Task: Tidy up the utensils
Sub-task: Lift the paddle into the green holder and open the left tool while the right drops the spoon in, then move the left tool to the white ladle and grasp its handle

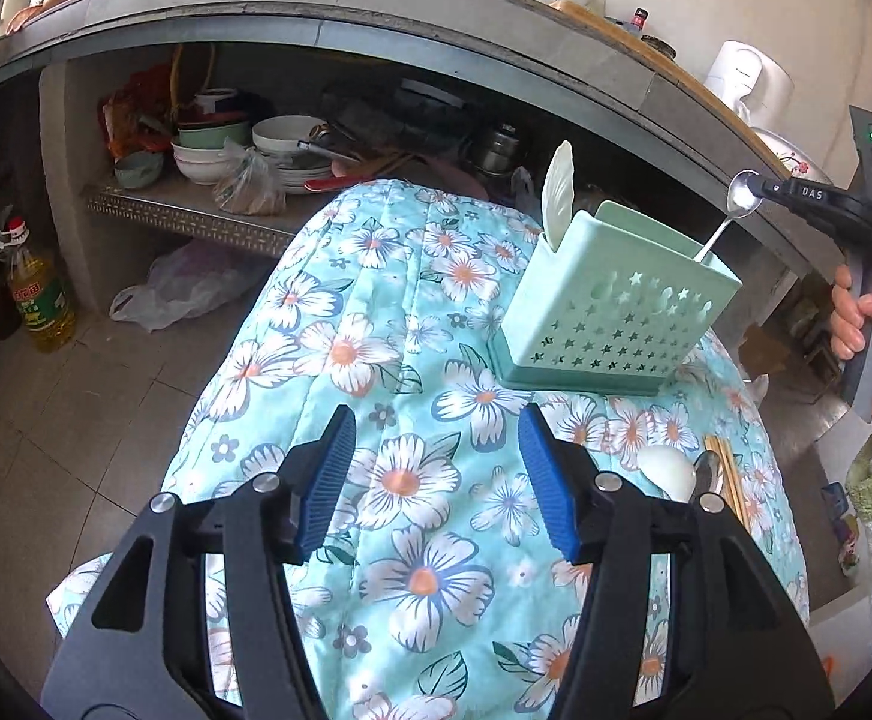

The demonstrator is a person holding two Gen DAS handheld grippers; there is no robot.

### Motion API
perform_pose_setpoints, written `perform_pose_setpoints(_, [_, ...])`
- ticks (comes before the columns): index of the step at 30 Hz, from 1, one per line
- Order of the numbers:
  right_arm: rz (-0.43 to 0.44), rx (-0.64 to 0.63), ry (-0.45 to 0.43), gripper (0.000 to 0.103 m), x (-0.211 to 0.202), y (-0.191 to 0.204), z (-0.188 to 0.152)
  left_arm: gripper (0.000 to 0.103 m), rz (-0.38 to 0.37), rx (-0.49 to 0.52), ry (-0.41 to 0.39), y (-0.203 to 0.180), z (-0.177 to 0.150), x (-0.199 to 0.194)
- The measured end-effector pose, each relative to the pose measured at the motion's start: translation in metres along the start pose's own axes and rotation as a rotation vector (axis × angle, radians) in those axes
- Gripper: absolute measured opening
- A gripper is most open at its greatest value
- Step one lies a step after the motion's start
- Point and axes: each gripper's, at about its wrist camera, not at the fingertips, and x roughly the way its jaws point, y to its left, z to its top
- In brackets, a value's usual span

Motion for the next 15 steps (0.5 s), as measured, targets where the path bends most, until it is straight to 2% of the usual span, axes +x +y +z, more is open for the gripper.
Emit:
perform_pose_setpoints(6, [0.066,-0.001,0.077,0.008,0.007,0.010,-0.022,0.054,-0.017,0.000,0.001,-0.003,-0.002,-0.001])
perform_pose_setpoints(9, [0.087,0.034,0.065,0.032,-0.005,0.005,-0.027,0.054,-0.021,0.000,0.004,-0.004,-0.003,-0.001])
perform_pose_setpoints(10, [0.097,0.049,0.053,0.036,-0.011,0.002,-0.028,0.054,-0.022,-0.001,0.006,-0.004,-0.004,-0.001])
perform_pose_setpoints(15, [0.164,0.173,0.017,0.040,-0.050,-0.022,-0.043,0.054,-0.037,0.020,0.007,-0.011,-0.004,-0.002])
